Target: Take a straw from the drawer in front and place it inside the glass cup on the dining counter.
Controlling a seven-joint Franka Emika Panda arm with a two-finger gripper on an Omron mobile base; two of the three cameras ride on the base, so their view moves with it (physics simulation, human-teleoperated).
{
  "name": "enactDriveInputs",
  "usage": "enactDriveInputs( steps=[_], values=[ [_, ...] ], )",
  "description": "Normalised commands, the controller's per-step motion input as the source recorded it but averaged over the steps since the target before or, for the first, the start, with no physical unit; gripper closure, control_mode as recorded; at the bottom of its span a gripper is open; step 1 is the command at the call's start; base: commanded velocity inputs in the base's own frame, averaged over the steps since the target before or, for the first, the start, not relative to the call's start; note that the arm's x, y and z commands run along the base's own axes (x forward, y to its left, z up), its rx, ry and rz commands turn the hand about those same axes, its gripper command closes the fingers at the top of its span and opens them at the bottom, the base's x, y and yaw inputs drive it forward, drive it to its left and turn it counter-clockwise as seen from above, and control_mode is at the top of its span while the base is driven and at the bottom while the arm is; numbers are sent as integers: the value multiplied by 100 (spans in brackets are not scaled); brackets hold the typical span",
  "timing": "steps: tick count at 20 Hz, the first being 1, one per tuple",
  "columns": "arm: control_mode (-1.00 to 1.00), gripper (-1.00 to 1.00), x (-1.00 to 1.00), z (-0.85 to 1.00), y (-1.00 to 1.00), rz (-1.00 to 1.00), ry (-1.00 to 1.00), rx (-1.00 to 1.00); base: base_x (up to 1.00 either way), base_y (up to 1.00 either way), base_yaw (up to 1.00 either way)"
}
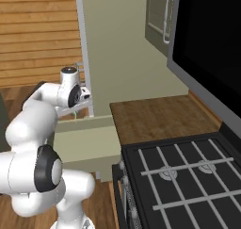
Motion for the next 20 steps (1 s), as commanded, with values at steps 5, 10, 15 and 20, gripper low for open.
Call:
enactDriveInputs(
  steps=[5,10,15,20],
  values=[
    [-100,100,-68,100,0,-18,17,2,0,0,0],
    [-100,100,-79,100,-3,-15,10,-4,0,0,0],
    [-100,100,-79,60,-20,-16,0,-18,0,0,0],
    [-100,100,-75,3,-30,-16,0,-15,0,0,0]
  ],
)
